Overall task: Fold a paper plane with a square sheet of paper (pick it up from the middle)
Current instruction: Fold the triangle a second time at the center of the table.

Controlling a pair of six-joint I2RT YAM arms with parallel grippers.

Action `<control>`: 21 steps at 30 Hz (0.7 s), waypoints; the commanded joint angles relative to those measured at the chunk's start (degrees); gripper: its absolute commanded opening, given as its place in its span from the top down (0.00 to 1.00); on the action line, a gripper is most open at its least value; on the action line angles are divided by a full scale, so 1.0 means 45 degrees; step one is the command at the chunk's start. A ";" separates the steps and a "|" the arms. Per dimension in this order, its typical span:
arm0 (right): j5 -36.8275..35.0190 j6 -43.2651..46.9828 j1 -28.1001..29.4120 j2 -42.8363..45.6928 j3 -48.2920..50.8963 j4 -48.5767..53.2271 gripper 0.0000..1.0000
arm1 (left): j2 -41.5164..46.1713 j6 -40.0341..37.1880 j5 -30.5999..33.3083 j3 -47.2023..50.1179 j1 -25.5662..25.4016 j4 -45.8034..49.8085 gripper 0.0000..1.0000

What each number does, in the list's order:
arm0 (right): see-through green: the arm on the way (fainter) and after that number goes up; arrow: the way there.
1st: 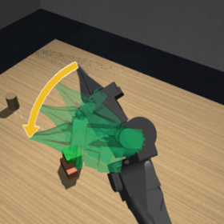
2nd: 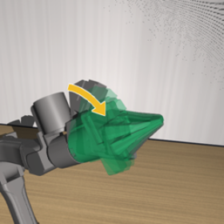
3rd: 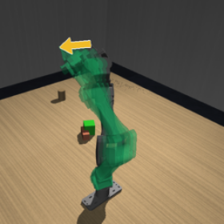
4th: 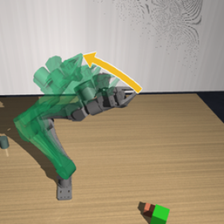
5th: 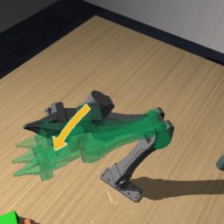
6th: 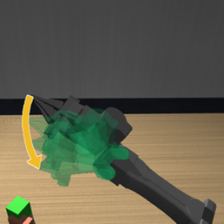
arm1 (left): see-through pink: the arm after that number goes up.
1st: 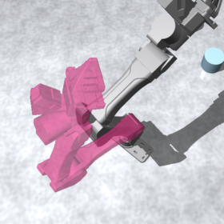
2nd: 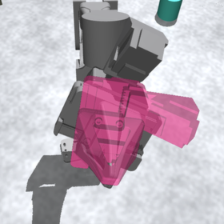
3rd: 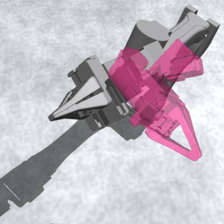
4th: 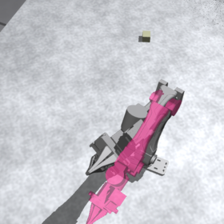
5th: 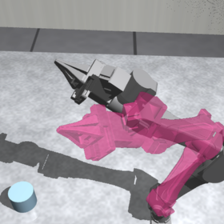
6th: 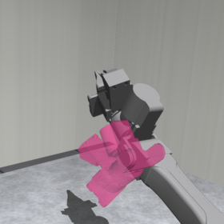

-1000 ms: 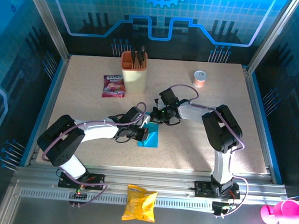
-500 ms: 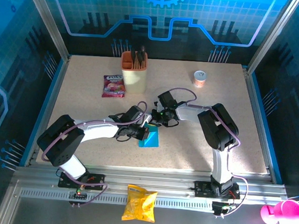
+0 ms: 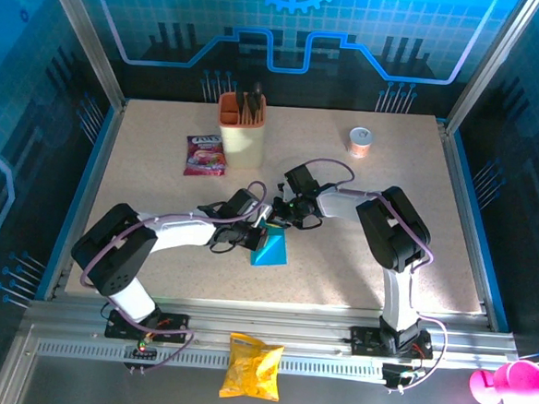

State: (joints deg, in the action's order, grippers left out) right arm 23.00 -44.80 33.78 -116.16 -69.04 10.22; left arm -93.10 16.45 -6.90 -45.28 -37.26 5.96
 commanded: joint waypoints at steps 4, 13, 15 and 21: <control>-0.0603 -0.0064 0.0093 -0.0339 0.0470 0.0659 1.00 | -0.0284 -0.0269 0.0552 -0.0285 0.0134 0.0141 1.00; -0.0627 -0.0045 0.0078 -0.0341 0.0524 0.0639 1.00 | -0.0412 -0.0174 0.0807 -0.0285 0.0159 0.0063 1.00; -0.0622 -0.0046 0.0071 -0.0337 0.0519 0.0639 1.00 | -0.0362 -0.0142 0.0856 -0.0222 0.0159 0.0044 1.00; -0.0616 -0.0026 0.0052 -0.0361 0.0510 0.0642 1.00 | -0.0171 -0.0101 0.1004 -0.0069 0.0154 0.0053 1.00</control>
State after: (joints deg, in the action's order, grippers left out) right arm 23.03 -44.80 33.78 -116.16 -68.66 9.39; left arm -94.19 16.36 -3.62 -45.28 -37.21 5.87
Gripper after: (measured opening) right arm 0.061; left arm 0.052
